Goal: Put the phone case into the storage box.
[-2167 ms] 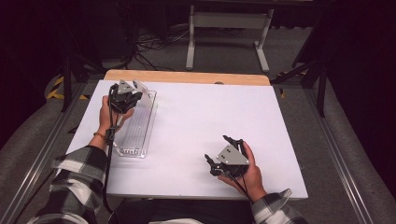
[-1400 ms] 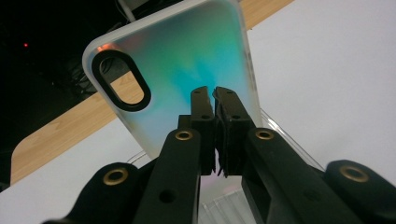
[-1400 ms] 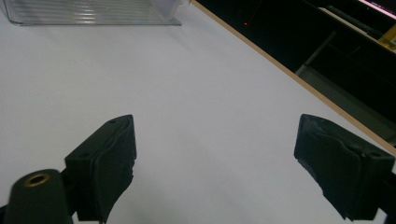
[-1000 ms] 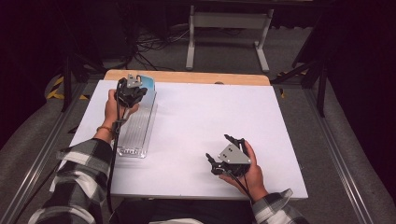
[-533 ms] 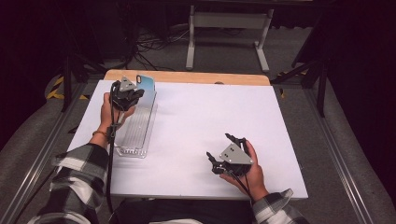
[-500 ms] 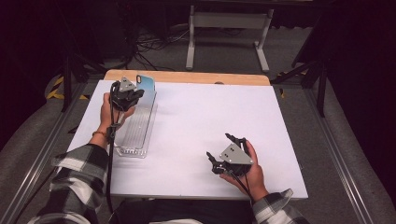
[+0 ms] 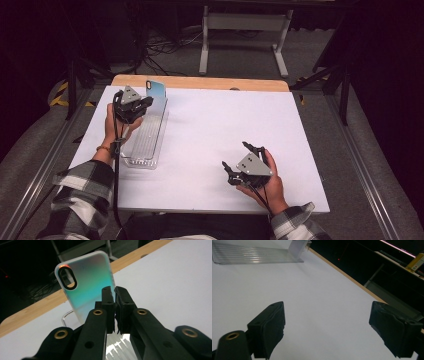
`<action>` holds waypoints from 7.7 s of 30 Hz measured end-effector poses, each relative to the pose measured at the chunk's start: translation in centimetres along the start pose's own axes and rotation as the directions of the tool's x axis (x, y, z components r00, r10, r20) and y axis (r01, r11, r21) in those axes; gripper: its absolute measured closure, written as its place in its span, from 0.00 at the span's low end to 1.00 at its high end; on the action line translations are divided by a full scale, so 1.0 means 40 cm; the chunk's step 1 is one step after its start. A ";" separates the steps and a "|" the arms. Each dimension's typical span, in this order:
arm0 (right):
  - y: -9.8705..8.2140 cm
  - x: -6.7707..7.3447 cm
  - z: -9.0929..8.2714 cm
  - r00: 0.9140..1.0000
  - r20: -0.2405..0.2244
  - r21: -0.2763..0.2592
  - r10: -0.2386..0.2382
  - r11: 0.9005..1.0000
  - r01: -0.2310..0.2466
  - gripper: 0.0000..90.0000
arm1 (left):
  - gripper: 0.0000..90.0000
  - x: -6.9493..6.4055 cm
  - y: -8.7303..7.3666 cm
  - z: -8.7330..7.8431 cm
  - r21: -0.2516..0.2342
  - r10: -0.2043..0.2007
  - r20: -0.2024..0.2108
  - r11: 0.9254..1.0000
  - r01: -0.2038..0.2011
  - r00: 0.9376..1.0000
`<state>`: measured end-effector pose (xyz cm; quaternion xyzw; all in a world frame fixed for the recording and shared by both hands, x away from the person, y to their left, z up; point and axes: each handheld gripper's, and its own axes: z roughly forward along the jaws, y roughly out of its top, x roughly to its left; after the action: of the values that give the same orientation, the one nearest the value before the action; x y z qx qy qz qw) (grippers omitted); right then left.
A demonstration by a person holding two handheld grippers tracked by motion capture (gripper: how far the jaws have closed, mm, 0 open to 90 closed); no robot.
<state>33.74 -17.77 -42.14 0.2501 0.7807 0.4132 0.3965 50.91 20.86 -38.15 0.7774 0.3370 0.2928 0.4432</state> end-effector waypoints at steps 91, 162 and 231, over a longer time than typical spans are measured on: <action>0.006 -0.017 -0.017 1.000 0.020 -0.041 0.013 0.999 -0.013 0.09 | 0.06 -0.123 -0.039 -0.098 -0.136 0.065 0.080 0.989 -0.054 0.995; 0.018 -0.018 -0.034 1.000 0.022 -0.075 0.012 0.997 -0.010 0.08 | 0.02 -0.174 -0.062 -0.204 -0.249 0.117 0.141 0.965 -0.079 0.983; 0.016 -0.003 -0.045 0.999 -0.041 -0.088 0.022 0.996 -0.025 0.08 | 0.06 -0.300 -0.138 -0.248 -0.231 0.166 0.248 0.967 -0.108 0.955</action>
<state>32.35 -18.32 -40.92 0.2331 0.7666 0.4568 0.3865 34.76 18.45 -40.61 0.7785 0.1860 0.2512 0.5443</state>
